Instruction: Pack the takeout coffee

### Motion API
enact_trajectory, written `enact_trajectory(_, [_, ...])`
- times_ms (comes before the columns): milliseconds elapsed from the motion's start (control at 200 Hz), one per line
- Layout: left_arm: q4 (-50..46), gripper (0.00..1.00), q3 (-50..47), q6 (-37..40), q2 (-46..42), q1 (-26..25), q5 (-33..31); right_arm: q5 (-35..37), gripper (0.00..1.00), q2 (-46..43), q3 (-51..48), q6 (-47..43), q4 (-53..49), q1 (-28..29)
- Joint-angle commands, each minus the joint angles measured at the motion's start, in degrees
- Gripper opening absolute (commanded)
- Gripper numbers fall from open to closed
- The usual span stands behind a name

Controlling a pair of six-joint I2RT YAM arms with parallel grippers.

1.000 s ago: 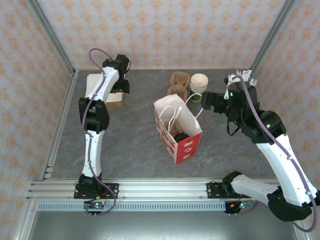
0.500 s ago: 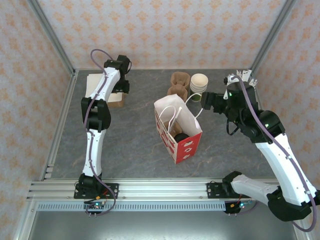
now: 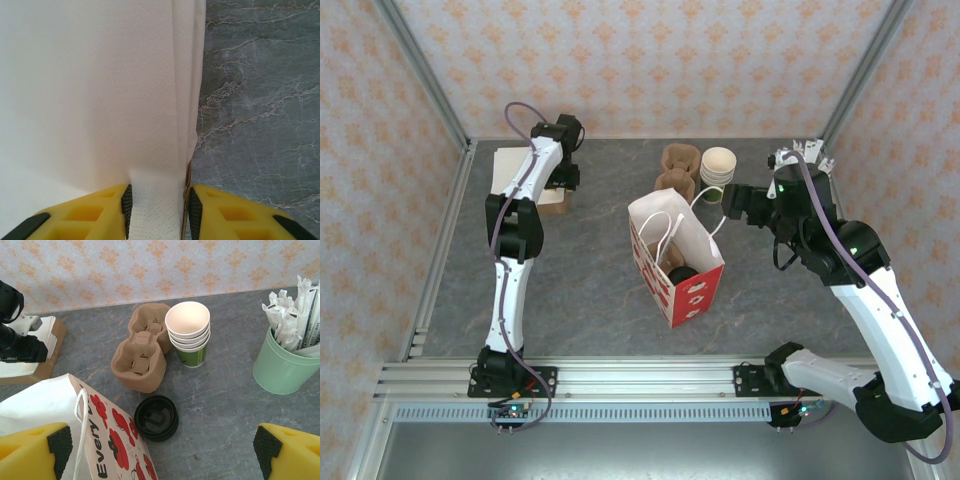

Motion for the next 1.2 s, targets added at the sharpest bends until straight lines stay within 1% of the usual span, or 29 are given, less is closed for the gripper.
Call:
enact_trajectory(0, [-1.5,0.33,1.8,0.3,0.5,0.0,-2.4,1.3,0.95,0.2,-0.5,-0.5,1.3,-0.4])
enact_trajectory(105, [-1.5,0.27,1.8,0.3,0.1,0.1,-2.3,1.2,0.94,0.2,-0.5,-0.6,1.5,-0.3])
enact_trajectory(395, [-1.3,0.26,2.1,0.6,-2.3,0.0,-1.9,0.5,0.94,0.8,-0.6,-0.2,1.7,-0.4])
enact_trajectory(500, [-1.4,0.29,2.2,0.7,-3.0,0.1,-1.5,0.2,0.94,1.0,-0.7,-0.1,1.8,-0.5])
enact_trajectory(646, [-0.9,0.39,2.7,0.6,-3.6,0.3,-1.4,-0.2,0.94,1.4,-0.6,0.0,1.8,-0.5])
enact_trajectory(731, [-0.8,0.41,3.7,0.0,-3.0,0.7,-1.5,-0.3,0.94,1.5,-0.6,0.1,1.7,-0.4])
enact_trajectory(991, [-0.5,0.41,6.3,-1.2,0.6,1.3,-2.3,-0.2,0.94,1.4,-0.4,0.1,1.3,-0.5])
enact_trajectory(1196, [0.3,0.4,6.6,-1.5,1.9,1.4,-2.2,-0.1,0.94,1.5,-0.5,0.2,1.5,-0.6])
